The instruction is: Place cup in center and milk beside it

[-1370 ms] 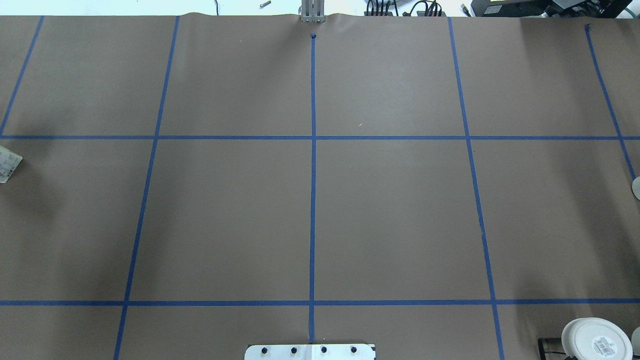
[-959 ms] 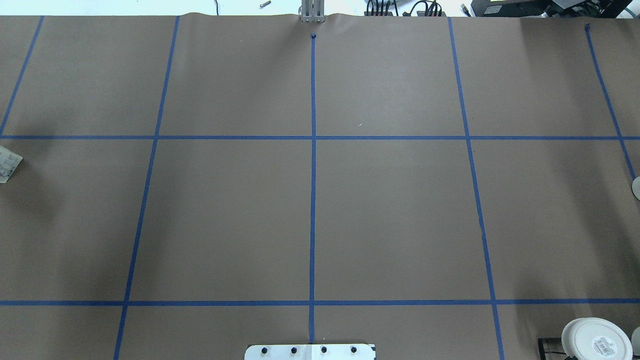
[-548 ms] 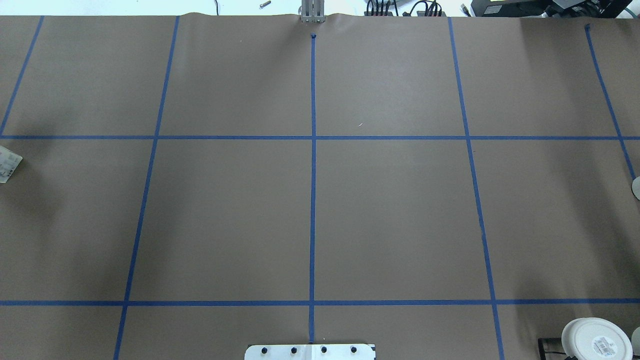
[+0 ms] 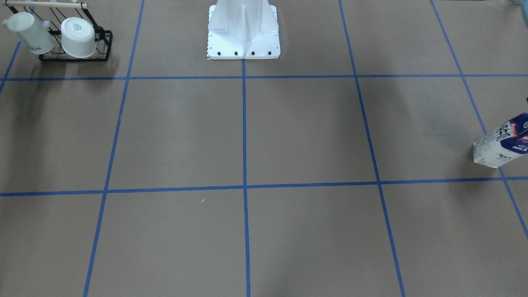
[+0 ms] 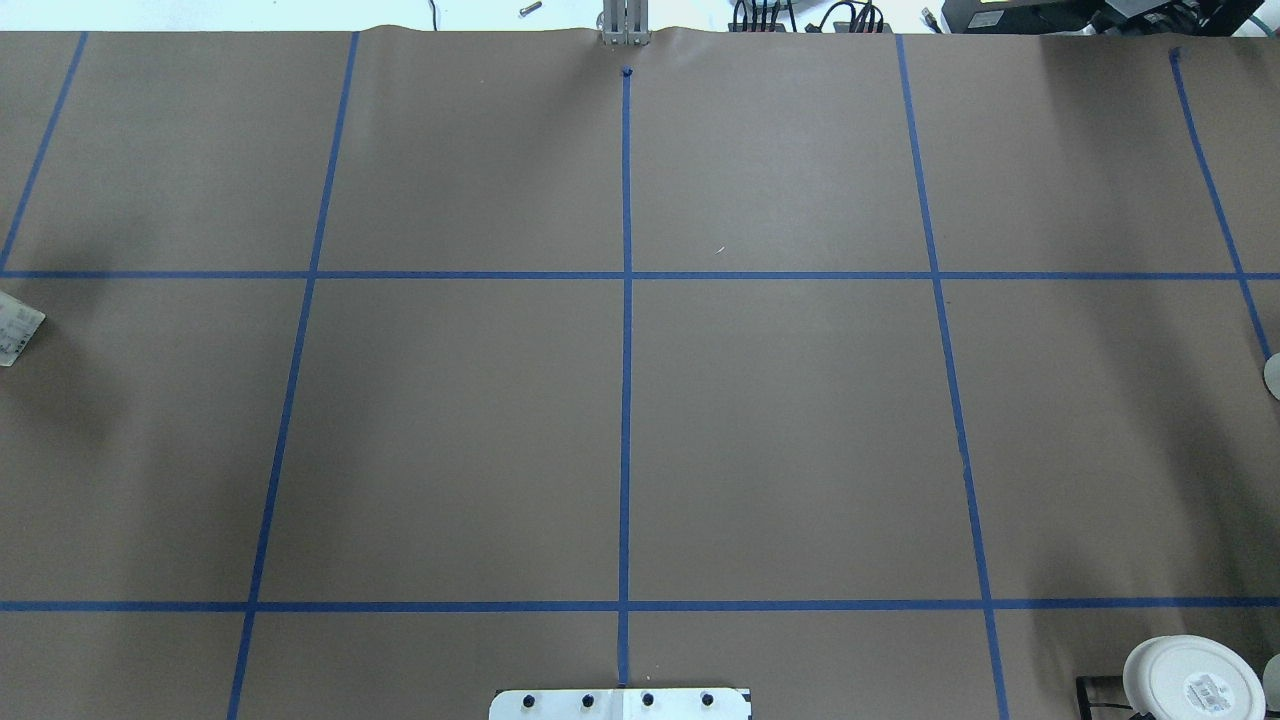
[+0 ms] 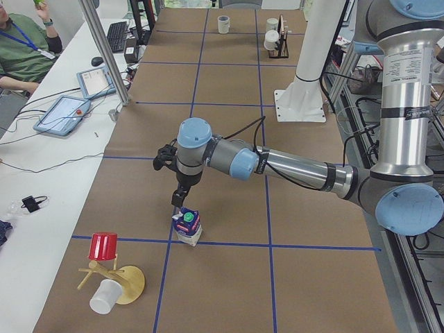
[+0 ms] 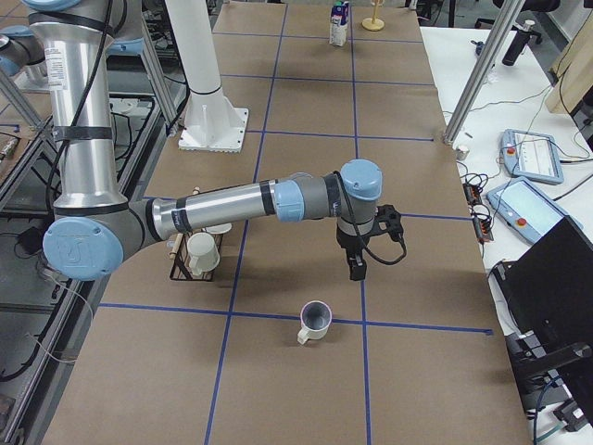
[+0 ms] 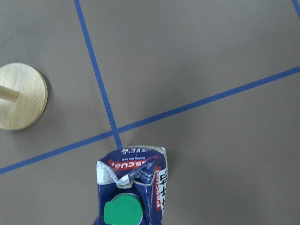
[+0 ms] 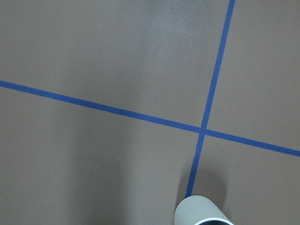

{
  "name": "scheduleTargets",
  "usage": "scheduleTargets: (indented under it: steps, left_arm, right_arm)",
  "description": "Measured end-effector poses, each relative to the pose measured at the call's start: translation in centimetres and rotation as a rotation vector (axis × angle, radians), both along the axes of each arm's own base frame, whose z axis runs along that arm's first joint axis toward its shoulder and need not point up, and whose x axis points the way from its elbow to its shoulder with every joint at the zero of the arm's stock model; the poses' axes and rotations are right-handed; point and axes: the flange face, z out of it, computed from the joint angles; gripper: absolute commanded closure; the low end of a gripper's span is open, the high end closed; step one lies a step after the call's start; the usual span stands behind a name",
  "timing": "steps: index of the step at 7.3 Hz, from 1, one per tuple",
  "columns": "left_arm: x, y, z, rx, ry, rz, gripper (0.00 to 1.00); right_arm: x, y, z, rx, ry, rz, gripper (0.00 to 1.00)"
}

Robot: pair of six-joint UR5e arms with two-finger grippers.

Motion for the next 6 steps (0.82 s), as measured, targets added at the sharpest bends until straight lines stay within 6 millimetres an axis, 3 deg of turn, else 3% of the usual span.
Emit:
scheduleTargets:
  steps: [1,2,4,5,6]
  left_arm:
    - [0.0,-0.4,-0.3,0.024,0.006,-0.004,0.02]
    - [0.0,-0.5,-0.5,0.035,0.01,-0.005,0.02]
    - [0.0,-0.5,-0.6,0.041,0.012,-0.007,0.02]
    - [0.0,-0.5,-0.7,0.043,0.013,-0.007,0.02]
    - [0.0,-0.5,-0.9,0.046,0.013,-0.007,0.02]
  right_arm:
    - [0.1,0.1,-0.4,0.026,-0.006,-0.001,0.0]
    - [0.0,0.5,0.5,0.043,-0.01,0.006,0.0]
    - [-1.3,3.0,5.3,0.039,-0.019,0.045,0.0]
    - [-2.8,4.6,7.1,0.035,-0.023,0.073,0.05]
    - [-4.3,6.3,8.7,0.036,-0.017,0.081,0.23]
